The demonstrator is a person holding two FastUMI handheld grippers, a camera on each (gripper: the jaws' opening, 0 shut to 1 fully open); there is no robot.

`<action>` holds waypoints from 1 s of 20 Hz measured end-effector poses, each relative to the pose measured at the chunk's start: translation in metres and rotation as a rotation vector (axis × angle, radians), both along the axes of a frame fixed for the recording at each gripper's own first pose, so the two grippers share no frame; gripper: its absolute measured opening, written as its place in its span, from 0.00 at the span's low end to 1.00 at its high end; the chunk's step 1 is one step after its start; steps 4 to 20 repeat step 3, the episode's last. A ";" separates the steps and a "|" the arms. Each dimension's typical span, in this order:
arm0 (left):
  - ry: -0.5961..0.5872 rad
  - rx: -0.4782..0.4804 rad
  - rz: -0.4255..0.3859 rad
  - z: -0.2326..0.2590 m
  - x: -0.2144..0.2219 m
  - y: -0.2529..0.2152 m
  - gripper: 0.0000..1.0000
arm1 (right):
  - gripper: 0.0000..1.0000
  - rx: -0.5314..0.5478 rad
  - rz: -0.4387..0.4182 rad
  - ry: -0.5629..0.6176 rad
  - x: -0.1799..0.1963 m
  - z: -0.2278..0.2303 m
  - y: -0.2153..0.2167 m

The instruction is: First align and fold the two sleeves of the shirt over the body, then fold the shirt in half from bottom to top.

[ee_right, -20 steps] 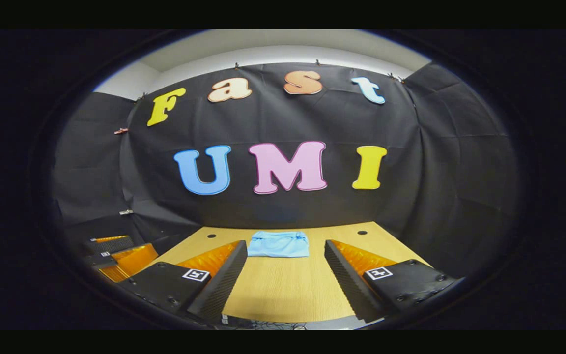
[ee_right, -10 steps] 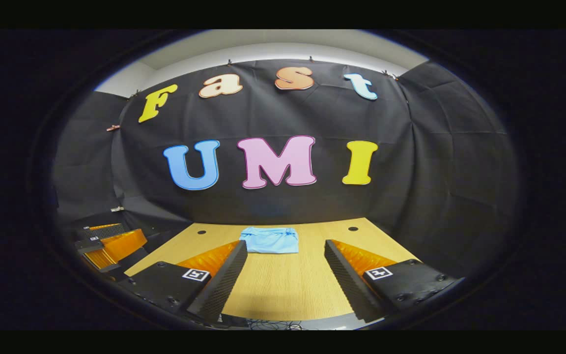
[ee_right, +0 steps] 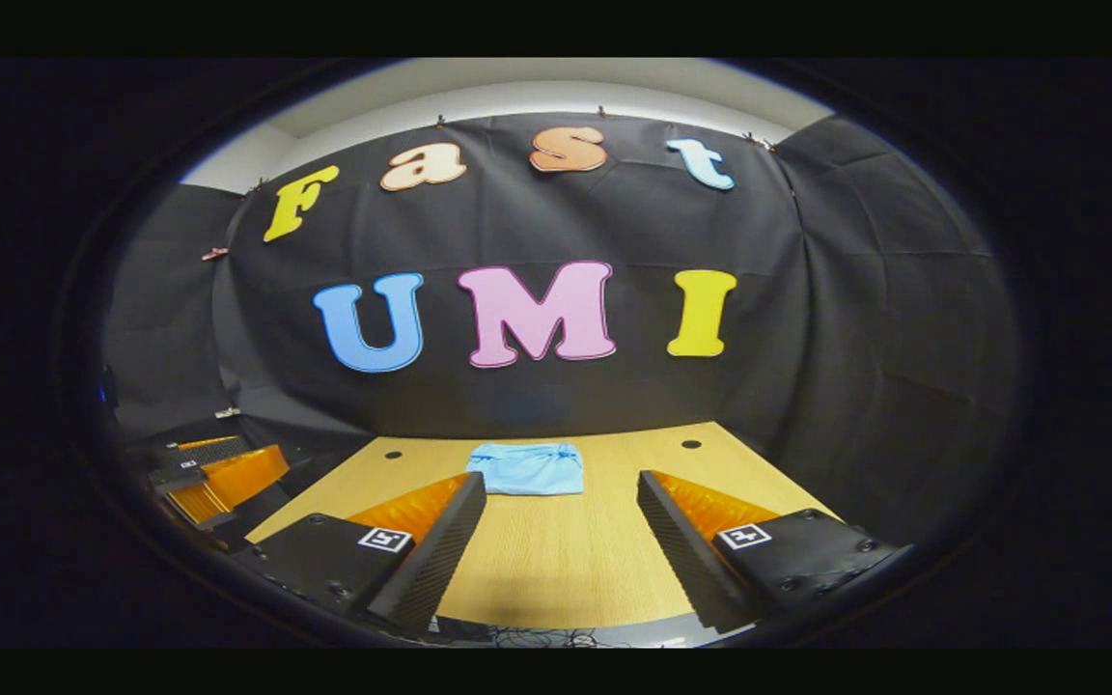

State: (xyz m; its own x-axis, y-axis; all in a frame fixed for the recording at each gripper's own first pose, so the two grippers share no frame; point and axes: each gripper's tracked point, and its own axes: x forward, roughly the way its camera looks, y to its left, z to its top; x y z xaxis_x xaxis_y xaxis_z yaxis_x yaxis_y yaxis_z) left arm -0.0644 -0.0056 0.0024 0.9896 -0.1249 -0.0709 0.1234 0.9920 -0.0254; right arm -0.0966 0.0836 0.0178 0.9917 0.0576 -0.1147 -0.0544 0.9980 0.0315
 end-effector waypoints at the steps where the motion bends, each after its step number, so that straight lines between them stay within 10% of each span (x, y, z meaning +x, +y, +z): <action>1: 0.001 0.000 0.002 0.000 0.001 0.000 0.97 | 0.98 0.001 0.000 0.001 0.000 0.000 0.001; 20: 0.002 0.004 0.007 0.000 0.001 0.003 0.97 | 0.99 0.004 0.002 0.002 0.000 -0.001 0.001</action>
